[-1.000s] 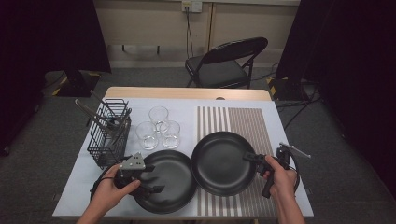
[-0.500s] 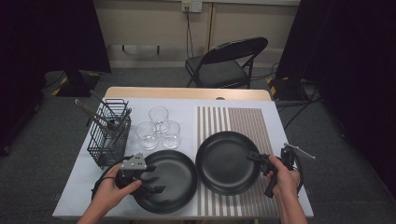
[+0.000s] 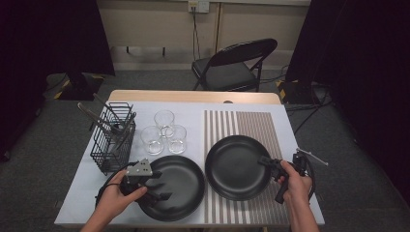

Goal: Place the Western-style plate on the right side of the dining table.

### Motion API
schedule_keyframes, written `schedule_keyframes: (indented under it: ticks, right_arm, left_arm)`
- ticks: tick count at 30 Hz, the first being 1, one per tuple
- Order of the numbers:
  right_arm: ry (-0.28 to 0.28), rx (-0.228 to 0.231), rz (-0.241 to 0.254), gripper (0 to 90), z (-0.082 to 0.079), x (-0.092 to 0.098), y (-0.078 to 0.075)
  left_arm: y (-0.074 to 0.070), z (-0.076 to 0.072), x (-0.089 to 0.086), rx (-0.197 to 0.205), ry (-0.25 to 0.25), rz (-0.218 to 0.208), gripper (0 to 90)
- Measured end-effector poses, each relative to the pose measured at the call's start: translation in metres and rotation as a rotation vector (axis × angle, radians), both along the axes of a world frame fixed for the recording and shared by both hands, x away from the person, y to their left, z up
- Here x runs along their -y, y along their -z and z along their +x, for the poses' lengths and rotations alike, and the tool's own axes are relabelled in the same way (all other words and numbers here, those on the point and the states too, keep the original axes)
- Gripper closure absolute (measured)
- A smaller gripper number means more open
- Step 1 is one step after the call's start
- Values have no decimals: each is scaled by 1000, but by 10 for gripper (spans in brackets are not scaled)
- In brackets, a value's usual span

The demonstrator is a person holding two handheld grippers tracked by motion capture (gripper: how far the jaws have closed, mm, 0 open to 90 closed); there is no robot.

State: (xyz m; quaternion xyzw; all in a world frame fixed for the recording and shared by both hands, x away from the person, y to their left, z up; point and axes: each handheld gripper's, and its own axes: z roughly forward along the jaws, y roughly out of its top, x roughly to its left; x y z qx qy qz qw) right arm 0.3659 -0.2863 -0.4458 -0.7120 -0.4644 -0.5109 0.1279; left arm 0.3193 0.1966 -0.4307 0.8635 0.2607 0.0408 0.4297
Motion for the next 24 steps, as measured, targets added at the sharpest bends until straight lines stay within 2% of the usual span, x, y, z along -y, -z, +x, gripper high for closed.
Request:
schedule_keyframes:
  ticks: [14,24]
  right_arm:
    - [26,-15,-14,760,3,7,4]
    - [53,-23,-5,760,7,8,9]
  left_arm:
    - [1,0,-1,-3,-3,-7,160]
    - [1,-2,-4,-5,-10,-6,160]
